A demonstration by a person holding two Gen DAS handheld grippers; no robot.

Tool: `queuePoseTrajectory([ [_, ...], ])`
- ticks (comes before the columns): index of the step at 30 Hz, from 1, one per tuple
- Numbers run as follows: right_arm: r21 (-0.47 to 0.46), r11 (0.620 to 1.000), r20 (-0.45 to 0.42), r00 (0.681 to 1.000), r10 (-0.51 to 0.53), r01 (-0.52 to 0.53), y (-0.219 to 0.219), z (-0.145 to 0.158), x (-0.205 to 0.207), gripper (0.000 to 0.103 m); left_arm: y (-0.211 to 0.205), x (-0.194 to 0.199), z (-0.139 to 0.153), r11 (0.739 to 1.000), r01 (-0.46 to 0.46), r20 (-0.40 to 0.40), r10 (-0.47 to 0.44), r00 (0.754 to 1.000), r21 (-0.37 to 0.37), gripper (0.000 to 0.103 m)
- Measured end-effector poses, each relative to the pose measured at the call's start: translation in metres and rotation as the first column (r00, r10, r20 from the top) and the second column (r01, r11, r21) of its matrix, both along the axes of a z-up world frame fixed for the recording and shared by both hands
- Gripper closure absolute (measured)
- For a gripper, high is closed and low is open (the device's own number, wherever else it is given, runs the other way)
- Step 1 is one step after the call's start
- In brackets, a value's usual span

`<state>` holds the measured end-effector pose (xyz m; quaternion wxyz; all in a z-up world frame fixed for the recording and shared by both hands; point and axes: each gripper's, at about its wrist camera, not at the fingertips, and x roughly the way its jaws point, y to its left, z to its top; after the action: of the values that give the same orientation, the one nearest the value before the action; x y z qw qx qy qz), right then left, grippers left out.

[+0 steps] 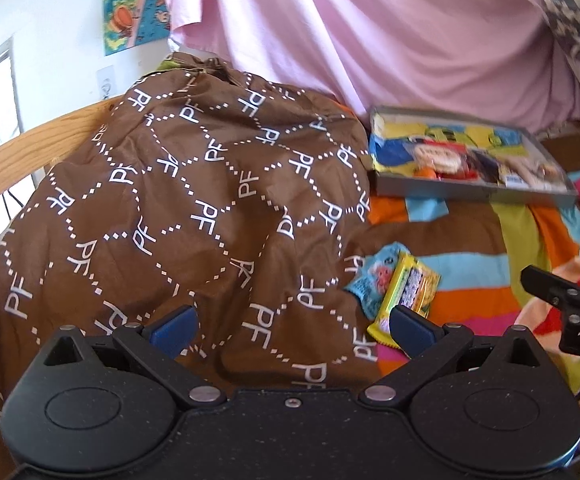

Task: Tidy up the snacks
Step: 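Withdraw both tools from the tray back toward the remaining snacks, then move the right tool to the yellow biscuit packet while the left tool approaches the blue fish packet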

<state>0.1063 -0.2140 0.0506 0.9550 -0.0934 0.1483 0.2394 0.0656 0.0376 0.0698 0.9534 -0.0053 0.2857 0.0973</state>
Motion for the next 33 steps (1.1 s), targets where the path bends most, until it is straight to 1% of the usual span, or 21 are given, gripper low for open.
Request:
queuePoseTrajectory([
  [4,-0.039,0.998,-0.059,0.997,0.046,-0.048,0.008,-0.013,0.002,0.0,-0.001,0.006,0.0,0.997,0.051,-0.038,-0.048,0.998,0.057,0.001],
  [9,-0.069,0.993,-0.128,0.988,0.088,-0.097,0.017,-0.027,0.007,0.0,-0.003,0.017,0.004,0.981,0.14,-0.082,-0.13,0.988,0.136,0.001],
  [12,-0.07,0.991,-0.181,0.978,0.102,-0.117,0.022,-0.033,0.013,0.0,-0.006,0.026,0.007,0.969,0.184,-0.103,-0.169,0.98,0.164,0.001],
  [16,-0.051,0.989,-0.25,0.96,0.123,-0.14,0.029,-0.037,0.022,0.0,-0.012,0.036,0.01,0.947,0.236,-0.127,-0.212,0.969,0.216,0.001],
  [21,-0.053,0.987,-0.296,0.946,0.132,-0.154,0.042,-0.039,0.035,0.0,-0.012,0.05,0.01,0.926,0.285,-0.158,-0.252,0.955,0.248,0.001],
  [24,-0.05,0.988,-0.322,0.939,0.123,-0.147,0.049,-0.041,0.045,0.0,-0.006,0.056,0.009,0.917,0.299,-0.162,-0.263,0.951,0.264,0.001],
  [27,-0.019,0.993,-0.374,0.922,0.103,-0.119,0.056,-0.044,0.058,0.0,0.004,0.061,0.008,0.914,0.293,-0.163,-0.255,0.953,0.281,0.001],
  [33,0.085,0.995,-0.459,0.885,0.082,-0.048,0.072,-0.046,0.08,0.0,0.03,0.068,0.009,0.931,0.228,-0.145,-0.194,0.97,0.283,0.001],
])
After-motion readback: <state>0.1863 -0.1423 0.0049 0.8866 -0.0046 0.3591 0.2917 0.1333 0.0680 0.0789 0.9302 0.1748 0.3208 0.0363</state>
